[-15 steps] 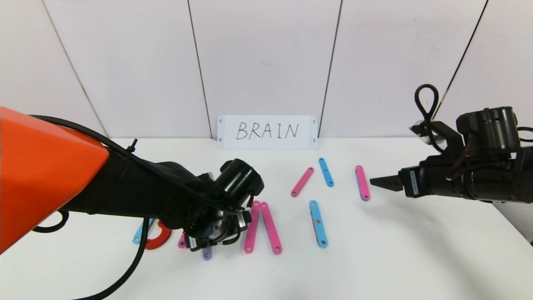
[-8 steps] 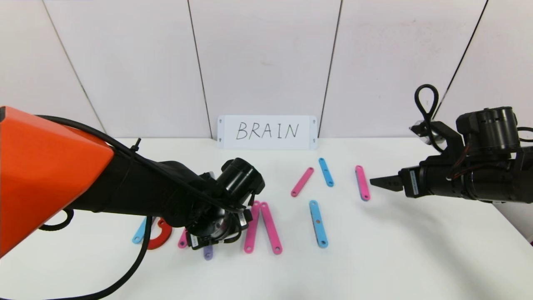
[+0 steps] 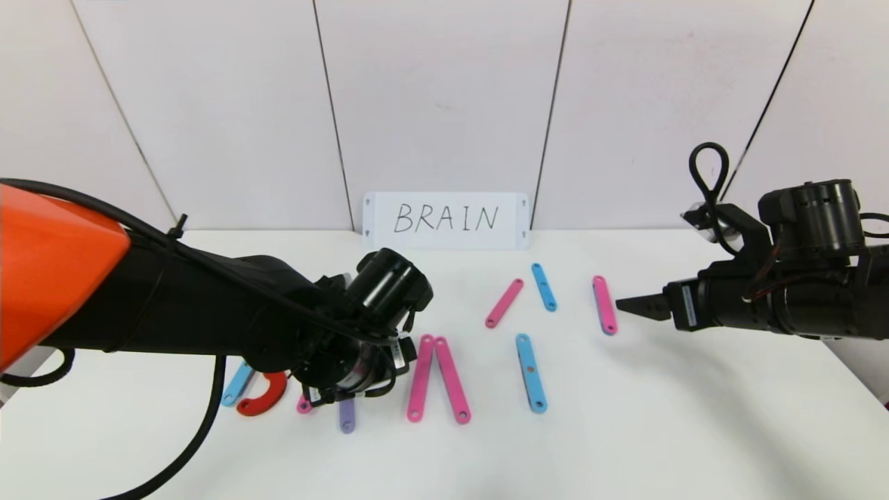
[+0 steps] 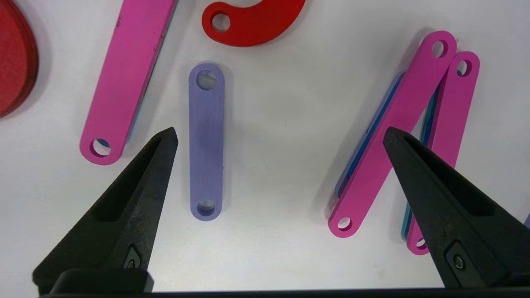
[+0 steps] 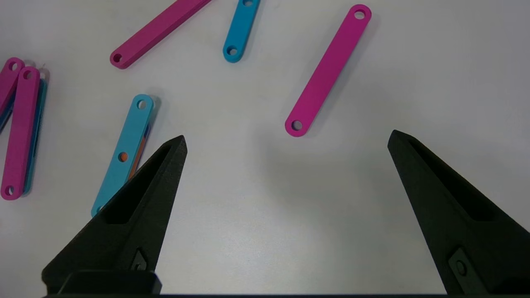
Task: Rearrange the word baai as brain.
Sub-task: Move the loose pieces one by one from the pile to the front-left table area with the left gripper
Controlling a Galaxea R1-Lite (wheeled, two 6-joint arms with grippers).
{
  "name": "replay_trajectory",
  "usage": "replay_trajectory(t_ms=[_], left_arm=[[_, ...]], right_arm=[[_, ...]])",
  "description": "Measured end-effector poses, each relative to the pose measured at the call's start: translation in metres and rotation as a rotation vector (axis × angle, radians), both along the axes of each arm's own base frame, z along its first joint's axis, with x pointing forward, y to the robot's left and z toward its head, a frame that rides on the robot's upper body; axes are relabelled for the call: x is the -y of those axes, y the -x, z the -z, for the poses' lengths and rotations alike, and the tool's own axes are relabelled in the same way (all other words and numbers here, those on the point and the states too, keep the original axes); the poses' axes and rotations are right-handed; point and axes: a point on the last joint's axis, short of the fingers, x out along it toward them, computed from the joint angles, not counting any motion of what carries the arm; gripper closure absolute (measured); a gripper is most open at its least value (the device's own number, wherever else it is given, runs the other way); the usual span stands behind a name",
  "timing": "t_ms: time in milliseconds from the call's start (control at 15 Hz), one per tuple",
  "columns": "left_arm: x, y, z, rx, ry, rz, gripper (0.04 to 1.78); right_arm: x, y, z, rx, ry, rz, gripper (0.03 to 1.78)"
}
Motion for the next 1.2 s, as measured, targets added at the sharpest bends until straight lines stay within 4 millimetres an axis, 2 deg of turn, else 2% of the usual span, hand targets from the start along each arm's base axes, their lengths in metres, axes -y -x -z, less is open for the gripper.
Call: replay_trajectory(t_ms=[467,867,1200], left_arm=[[-0.043,-0.01,-0.014,0.012,0.005,0.108,0.08],[-0.079,-0.02,-0.002,0.086,0.063,0.222,0.08],[-0.086,-0.019,0.003,0.045,0.123,0.254,0.08]], right_arm=[[0.0,0.0,0.001,-0.002,0.0,0.0,0.11],[0.0,-0.001,0.002,-0.007,0.002,0.001,0.11],[-0.001,-0.002,0.004,-0.012,0.005,0.002,0.11]])
